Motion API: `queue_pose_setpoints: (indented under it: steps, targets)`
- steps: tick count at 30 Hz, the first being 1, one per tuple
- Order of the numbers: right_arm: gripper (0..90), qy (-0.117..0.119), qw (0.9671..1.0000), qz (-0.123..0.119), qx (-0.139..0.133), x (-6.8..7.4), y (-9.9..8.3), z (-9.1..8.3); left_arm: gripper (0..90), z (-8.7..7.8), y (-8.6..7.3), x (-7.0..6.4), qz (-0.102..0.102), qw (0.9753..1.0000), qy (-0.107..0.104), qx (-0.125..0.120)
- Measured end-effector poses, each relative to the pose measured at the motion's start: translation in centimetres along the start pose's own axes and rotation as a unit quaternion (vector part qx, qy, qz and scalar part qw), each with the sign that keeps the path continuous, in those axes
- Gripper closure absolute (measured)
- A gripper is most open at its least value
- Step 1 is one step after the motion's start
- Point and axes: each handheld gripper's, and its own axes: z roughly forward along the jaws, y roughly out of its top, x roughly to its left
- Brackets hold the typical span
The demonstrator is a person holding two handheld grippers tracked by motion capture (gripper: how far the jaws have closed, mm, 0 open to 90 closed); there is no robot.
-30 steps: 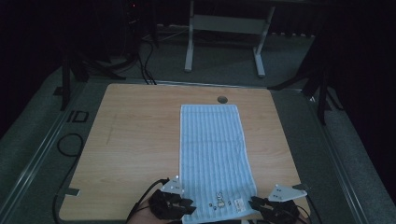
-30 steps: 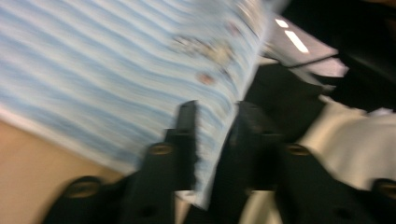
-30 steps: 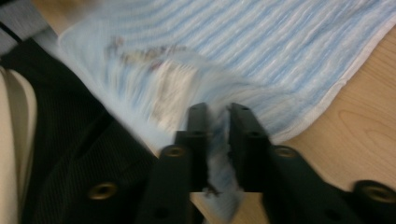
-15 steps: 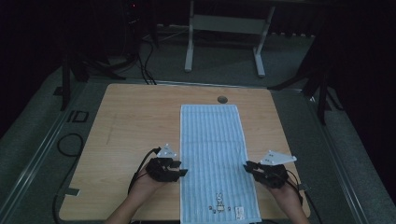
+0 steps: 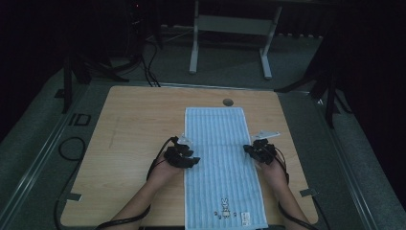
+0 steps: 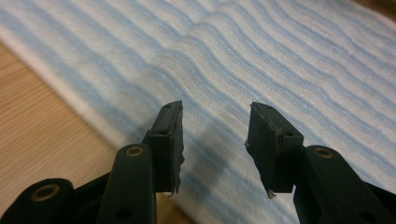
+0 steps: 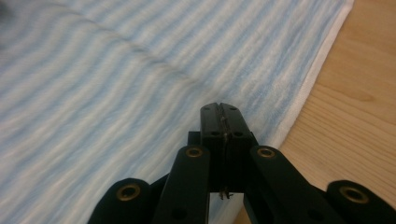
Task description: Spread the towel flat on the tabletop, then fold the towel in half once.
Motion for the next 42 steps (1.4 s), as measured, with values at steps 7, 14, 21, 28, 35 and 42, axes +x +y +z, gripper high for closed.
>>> queue_pose_setpoints:
  steps: [7, 14, 21, 28, 35, 42]
  targets:
    - [81.3, 0.0, 0.9999, 0.01, 0.005, 0.3, -1.0, 0.7, 52.6, 0.8, -0.5, 0.2, 0.004, 0.9999, -0.002, 0.01]
    - [72.7, 0.013, 0.9999, 0.003, -0.004, 1.5, -2.3, -0.2, 50.3, 0.3, -1.0, 0.7, 0.007, 0.9999, -0.01, 0.006]
    - [70.4, 0.017, 0.9998, -0.013, -0.002, 2.5, -2.7, -0.7, 48.7, -0.4, -1.8, 0.3, 0.014, 0.9997, -0.018, 0.011]
    - [67.3, 0.009, 0.9998, -0.011, -0.016, 1.4, -1.7, -1.8, 47.4, -1.3, -1.6, 0.8, -0.014, 0.9998, -0.01, -0.009]
    - [61.7, -0.005, 0.9999, 0.004, -0.016, -0.4, 0.0, -2.1, 47.3, -1.8, -0.8, 2.8, -0.045, 0.9987, 0.016, -0.018]
    - [54.6, -0.023, 0.999, 0.038, -0.002, -2.4, 1.2, -0.5, 47.2, -1.6, 0.7, 5.4, -0.084, 0.995, 0.047, -0.029]
